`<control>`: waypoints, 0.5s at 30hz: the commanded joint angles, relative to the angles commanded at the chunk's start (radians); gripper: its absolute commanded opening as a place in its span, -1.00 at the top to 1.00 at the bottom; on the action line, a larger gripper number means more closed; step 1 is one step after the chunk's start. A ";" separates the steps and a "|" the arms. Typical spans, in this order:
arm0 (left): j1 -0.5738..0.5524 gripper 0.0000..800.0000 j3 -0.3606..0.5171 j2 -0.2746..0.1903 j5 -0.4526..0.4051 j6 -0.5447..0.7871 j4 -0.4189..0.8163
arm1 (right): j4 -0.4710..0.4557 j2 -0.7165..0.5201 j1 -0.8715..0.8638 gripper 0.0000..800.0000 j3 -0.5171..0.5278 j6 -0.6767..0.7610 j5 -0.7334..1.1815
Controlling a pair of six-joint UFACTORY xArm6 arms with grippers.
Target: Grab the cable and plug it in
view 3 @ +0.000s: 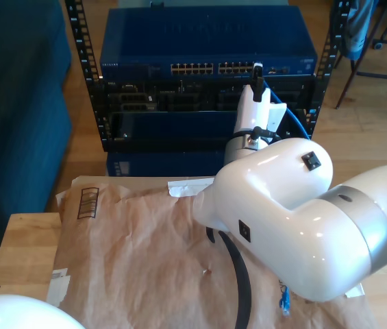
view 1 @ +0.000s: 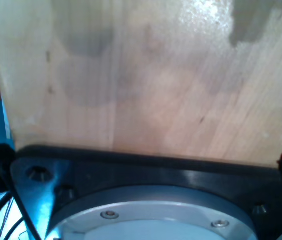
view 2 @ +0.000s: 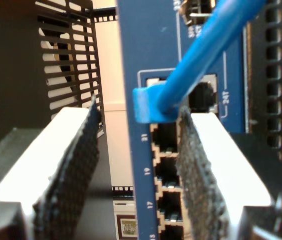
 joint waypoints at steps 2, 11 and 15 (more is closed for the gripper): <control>0.000 -1.00 0.000 0.000 0.000 0.000 0.000 | 0.000 -0.038 0.002 0.26 0.046 0.000 0.015; 0.000 -1.00 0.000 0.000 0.000 0.000 0.000 | -0.002 -0.282 -0.014 -0.13 0.315 0.000 0.187; -0.002 -1.00 0.000 0.000 0.000 0.000 0.000 | -0.009 -0.423 -0.054 -0.53 0.439 -0.002 0.299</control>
